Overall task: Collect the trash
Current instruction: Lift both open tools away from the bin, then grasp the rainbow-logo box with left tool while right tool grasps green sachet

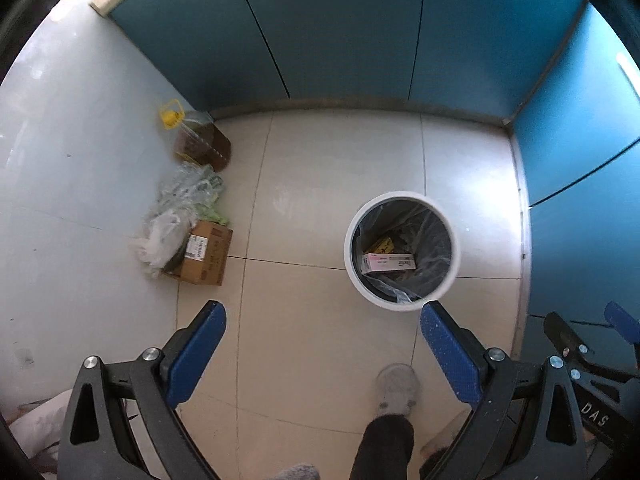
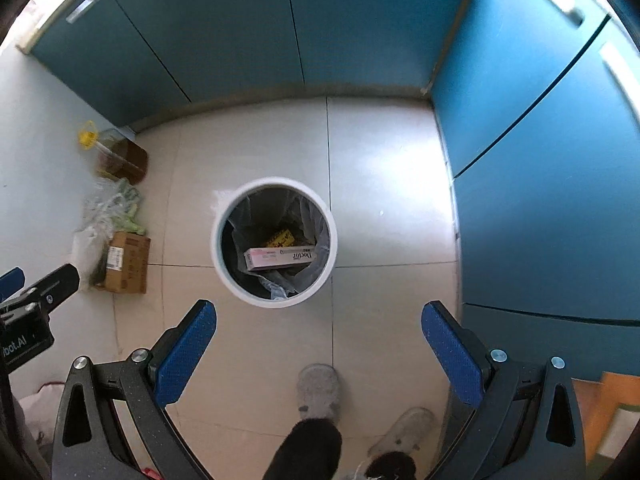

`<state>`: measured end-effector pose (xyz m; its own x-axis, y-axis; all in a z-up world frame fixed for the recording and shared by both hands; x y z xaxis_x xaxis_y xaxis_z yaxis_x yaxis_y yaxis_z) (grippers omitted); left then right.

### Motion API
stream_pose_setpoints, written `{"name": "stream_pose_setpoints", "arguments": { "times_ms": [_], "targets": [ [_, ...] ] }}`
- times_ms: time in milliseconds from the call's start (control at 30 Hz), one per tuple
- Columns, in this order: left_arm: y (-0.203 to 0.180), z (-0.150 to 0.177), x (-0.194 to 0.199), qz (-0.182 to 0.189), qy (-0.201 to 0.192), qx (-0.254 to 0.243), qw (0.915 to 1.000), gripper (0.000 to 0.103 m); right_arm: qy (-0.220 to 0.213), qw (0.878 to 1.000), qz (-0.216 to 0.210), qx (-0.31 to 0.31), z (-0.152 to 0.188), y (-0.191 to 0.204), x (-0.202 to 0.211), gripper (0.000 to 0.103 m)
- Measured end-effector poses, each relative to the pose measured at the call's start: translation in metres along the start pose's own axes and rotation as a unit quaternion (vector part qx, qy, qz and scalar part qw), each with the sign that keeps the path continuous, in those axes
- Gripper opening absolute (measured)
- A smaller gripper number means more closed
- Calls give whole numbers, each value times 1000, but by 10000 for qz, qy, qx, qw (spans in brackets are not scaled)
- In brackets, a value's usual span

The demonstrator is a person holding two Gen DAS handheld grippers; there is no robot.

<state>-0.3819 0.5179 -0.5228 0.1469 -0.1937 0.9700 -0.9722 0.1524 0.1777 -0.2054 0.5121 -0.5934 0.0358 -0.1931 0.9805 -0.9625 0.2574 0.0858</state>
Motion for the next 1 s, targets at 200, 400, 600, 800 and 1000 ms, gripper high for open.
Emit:
{"name": "stream_pose_setpoints", "arguments": {
  "times_ms": [200, 400, 600, 800, 1000],
  "targets": [
    [11, 18, 89, 77, -162, 35, 9998, 99, -276, 9994, -125, 156, 8, 2, 117, 103],
    [10, 19, 155, -45, -294, -10, 9996, 99, -317, 9967, -717, -220, 18, -4, 195, 103],
    [-38, -11, 242, -81, -1144, -251, 9931, 99, -718, 9872, -1231, -710, 10, -51, 266, 103],
    [-178, -21, 309, 419, -1508, -1110, 9814, 99, -1572, 9680, -1034, -1663, 16, -189, 351, 103],
    [-377, 46, 314, 1618, -472, -2281, 9589, 99, -1748, 9333, -96, -3135, 102, -392, 398, 103]
  ]
}}
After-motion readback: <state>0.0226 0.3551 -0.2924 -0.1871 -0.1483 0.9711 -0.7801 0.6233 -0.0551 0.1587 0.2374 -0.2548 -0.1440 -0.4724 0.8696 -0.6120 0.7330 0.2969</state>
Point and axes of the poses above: each gripper's, at about its wrist camera, not at the fingertips, and x roughly against the way its jaws point, y to its left, z to its underside, the point moved 10 cm from there along -x, roughly the way its jaws point, and after that the axes turned 6 degrees about -x, right-handed, at the moved point
